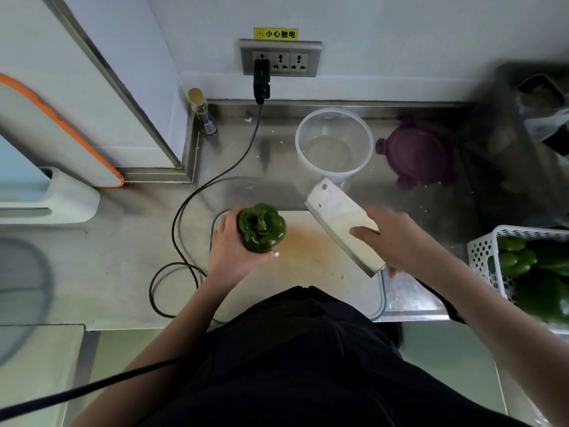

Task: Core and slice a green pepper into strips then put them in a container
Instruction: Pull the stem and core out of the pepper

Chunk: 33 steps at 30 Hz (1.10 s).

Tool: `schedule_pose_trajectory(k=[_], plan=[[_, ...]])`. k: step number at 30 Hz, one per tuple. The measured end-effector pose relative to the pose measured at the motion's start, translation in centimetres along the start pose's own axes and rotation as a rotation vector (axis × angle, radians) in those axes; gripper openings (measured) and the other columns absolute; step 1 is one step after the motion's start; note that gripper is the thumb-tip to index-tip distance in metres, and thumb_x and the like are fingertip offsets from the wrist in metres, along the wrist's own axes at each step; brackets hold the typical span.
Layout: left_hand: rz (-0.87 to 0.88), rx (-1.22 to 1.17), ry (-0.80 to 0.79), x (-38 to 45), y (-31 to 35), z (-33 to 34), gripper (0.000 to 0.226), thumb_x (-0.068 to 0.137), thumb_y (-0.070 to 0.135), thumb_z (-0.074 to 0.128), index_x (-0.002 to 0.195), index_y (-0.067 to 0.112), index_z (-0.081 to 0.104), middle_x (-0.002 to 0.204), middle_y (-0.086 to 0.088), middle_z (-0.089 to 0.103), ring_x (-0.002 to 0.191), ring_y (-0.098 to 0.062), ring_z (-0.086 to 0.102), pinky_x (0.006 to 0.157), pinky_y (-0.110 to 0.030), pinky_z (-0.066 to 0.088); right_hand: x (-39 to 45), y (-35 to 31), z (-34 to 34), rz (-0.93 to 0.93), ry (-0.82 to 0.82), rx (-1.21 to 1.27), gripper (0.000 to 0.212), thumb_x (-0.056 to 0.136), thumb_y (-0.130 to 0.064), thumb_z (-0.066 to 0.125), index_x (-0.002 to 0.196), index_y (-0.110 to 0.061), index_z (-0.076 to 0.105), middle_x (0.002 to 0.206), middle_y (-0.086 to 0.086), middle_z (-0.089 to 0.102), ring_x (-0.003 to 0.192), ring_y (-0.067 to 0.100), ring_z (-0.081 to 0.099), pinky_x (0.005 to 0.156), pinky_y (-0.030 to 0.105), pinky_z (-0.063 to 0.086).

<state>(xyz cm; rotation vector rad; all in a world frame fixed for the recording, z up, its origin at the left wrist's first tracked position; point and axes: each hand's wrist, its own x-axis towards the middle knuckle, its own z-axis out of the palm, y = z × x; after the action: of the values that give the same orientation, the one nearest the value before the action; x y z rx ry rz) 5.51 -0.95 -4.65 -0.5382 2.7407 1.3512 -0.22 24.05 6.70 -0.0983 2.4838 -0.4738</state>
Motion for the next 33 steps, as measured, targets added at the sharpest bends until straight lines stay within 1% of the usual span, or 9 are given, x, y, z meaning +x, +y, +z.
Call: schedule_pose_trajectory(k=[2, 5, 9, 13, 16, 19, 23, 28, 33], plan=[[0.019, -0.03, 0.0, 0.1, 0.0, 0.0, 0.091, 0.044, 0.031, 0.092, 0.119, 0.027, 0.041, 0.113, 0.009, 0.048, 0.109, -0.017, 0.05, 0.088, -0.031, 0.043, 1.5, 1.5, 1.4, 0.046, -0.021, 0.039, 0.041, 0.096, -0.041, 0.048, 0.125, -0.012, 0.046, 0.081, -0.002, 0.056, 0.037, 0.017, 0.06, 0.044, 0.025, 0.042], [0.028, -0.083, -0.006, 0.2, -0.1, -0.1, 0.091, 0.044, 0.027, 0.094, 0.12, 0.023, 0.043, 0.112, 0.007, 0.051, 0.106, -0.013, 0.05, 0.086, -0.025, 0.04, 3.4, 3.4, 3.9, 0.077, -0.074, 0.063, 0.037, 0.097, -0.04, 0.047, 0.121, -0.012, 0.046, 0.088, 0.005, 0.061, 0.045, 0.022, 0.064, 0.05, 0.034, 0.055], [0.046, -0.124, -0.099, -0.2, -0.3, -0.3, 0.093, 0.045, 0.023, 0.094, 0.123, 0.021, 0.044, 0.112, 0.009, 0.049, 0.104, -0.008, 0.05, 0.085, -0.015, 0.04, 5.1, 5.9, 7.1, 0.034, -0.046, -0.135, 0.035, 0.1, -0.043, 0.036, 0.12, -0.015, 0.042, 0.097, 0.012, 0.064, 0.078, 0.029, 0.064, 0.07, 0.039, 0.054], [0.103, -0.09, -0.156, 0.0, 0.1, 0.0, 0.091, 0.044, 0.027, 0.093, 0.122, 0.024, 0.044, 0.114, 0.009, 0.053, 0.106, -0.011, 0.053, 0.09, -0.027, 0.046, 6.6, 7.1, 8.8, 0.077, 0.031, -0.319, 0.038, 0.1, -0.039, 0.032, 0.125, -0.012, 0.044, 0.116, 0.013, 0.056, 0.109, 0.031, 0.052, 0.096, 0.046, 0.04], [0.134, -0.031, -0.174, 0.0, 0.4, 0.1, 0.093, 0.046, 0.028, 0.093, 0.125, 0.025, 0.042, 0.12, 0.006, 0.052, 0.109, -0.012, 0.052, 0.092, -0.028, 0.044, 6.7, 5.9, 9.5, 0.137, 0.188, -0.343, 0.044, 0.097, -0.04, 0.041, 0.127, -0.008, 0.038, 0.127, 0.015, 0.046, 0.117, 0.032, 0.044, 0.098, 0.045, 0.037], [0.162, 0.012, -0.177, -0.1, 1.0, 0.1, 0.094, 0.048, 0.026, 0.092, 0.127, 0.021, 0.042, 0.121, 0.007, 0.05, 0.108, -0.01, 0.048, 0.091, -0.026, 0.04, 5.6, 1.3, 9.0, -0.045, 0.402, -0.057, 0.04, 0.093, -0.043, 0.05, 0.113, -0.009, 0.043, 0.111, 0.011, 0.052, 0.105, 0.031, 0.049, 0.09, 0.044, 0.041], [0.198, 0.112, -0.172, -0.1, 1.5, 0.5, 0.092, 0.052, 0.026, 0.089, 0.13, 0.015, 0.043, 0.124, 0.002, 0.051, 0.111, -0.016, 0.049, 0.089, -0.024, 0.035, 4.9, -5.7, 9.0, -0.435, 0.197, 0.049, 0.031, 0.092, -0.039, 0.055, 0.103, -0.011, 0.048, 0.101, 0.006, 0.051, 0.092, 0.026, 0.051, 0.08, 0.039, 0.042], [0.176, 0.078, -0.201, 0.2, 1.3, 0.0, 0.086, 0.055, 0.025, 0.087, 0.127, 0.018, 0.043, 0.12, 0.007, 0.049, 0.104, -0.015, 0.052, 0.084, -0.025, 0.039, 6.1, -7.0, 10.2, -0.554, 0.22, 0.106, 0.014, 0.093, -0.015, 0.055, 0.096, -0.002, 0.054, 0.095, 0.016, 0.054, 0.085, 0.032, 0.051, 0.068, 0.035, 0.037], [0.119, 0.056, -0.211, 0.6, 1.2, -0.4, 0.085, 0.055, 0.027, 0.086, 0.127, 0.022, 0.041, 0.113, 0.013, 0.044, 0.097, -0.008, 0.048, 0.083, -0.024, 0.04, 6.3, -7.0, 10.6, -0.547, 0.295, 0.254, 0.011, 0.088, -0.004, 0.059, 0.083, 0.001, 0.051, 0.084, 0.016, 0.054, 0.072, 0.02, 0.04, 0.061, 0.023, 0.023]])
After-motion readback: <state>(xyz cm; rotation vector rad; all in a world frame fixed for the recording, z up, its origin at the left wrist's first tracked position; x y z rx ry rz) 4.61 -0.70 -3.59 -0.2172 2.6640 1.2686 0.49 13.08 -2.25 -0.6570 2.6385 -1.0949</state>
